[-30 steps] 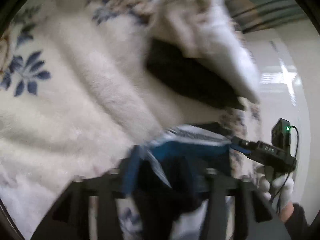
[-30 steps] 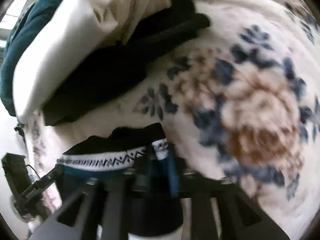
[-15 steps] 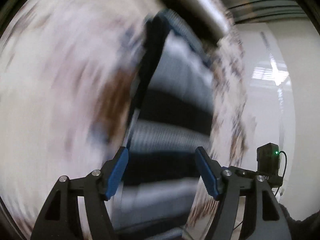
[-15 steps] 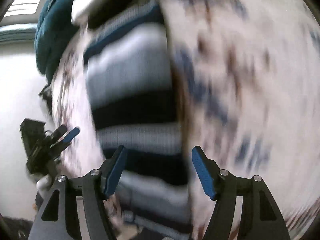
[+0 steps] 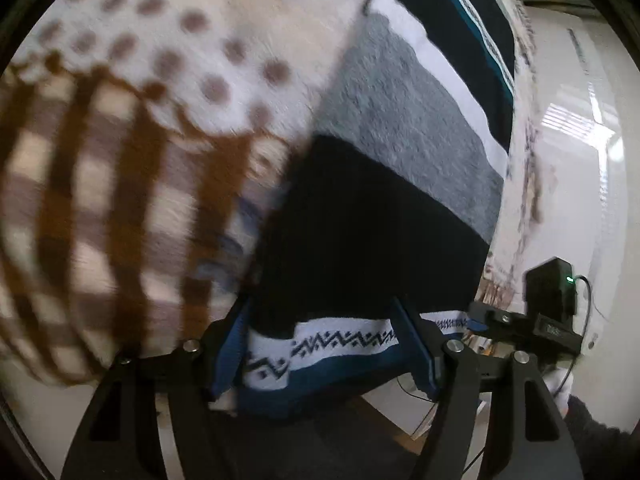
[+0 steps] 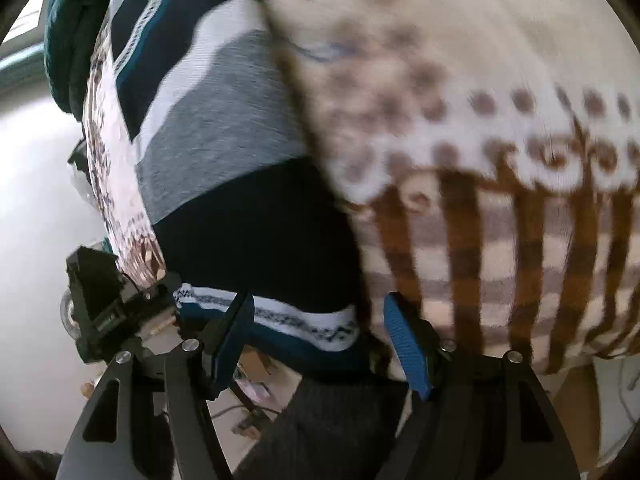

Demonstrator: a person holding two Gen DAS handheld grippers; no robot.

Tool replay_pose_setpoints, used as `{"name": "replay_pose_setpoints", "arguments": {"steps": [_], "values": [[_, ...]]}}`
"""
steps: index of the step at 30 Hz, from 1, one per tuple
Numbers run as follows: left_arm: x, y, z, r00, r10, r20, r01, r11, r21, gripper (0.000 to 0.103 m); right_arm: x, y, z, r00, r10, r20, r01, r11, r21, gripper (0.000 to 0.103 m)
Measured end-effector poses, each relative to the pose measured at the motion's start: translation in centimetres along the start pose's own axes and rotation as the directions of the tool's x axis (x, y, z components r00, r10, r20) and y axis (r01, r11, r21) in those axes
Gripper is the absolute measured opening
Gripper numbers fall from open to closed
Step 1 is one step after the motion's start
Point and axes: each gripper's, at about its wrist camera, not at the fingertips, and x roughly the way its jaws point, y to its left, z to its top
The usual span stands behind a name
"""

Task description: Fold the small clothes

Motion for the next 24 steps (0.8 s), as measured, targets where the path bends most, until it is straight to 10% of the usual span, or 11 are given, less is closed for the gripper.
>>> {"name": "replay_pose_setpoints", "arguments": {"steps": [4,7,10,12,17,24], "values": [[-0.3,-0.5,-0.3,0.999,-0.029,0.039,0.028,0.999,0.026,0.065,1.4,-1.7,0.1,0.997,0.078,0.022,-0.079,0.994,0.075,0.069],[-1.5,-1.1,-1.0,0.998,-0.025,0.058,0.022,0.998,0.050,0.013,1.5,-2.0,-0.4,0.994,0.098,0.055,-0.102,0.992,0.078,0.055],[-2.8,-1.8,-1.6,0.996,-0.049,0.079,0.045,0.998,0.053,0.010,1.0,-1.6,-1.0,0.994,0.087,0.066,-0.091,0.994,0.061,0.019],[-3.9,-2.0,-1.9,0.993,-0.063,0.098,0.059,0.997,0.044,0.010,0.9,-1.1,-2.0,0.994,0.093,0.064,-0.096,0.995,0.036,0.013],[-6.5,-3.6,-2.3,0.975,-0.162,0.153,0.163,0.987,0.008,0.009,-1.1,0.9,-3.9,0.984,0.145,0.104,-0.148,0.989,0.019,0.010],[-12.8,-8.5,2.3,0.904,-0.320,0.284,0.310,0.947,0.082,0.009,-8.2,5.7,-4.0,0.943,0.273,0.192,-0.272,0.962,-0.027,0.010]]}}
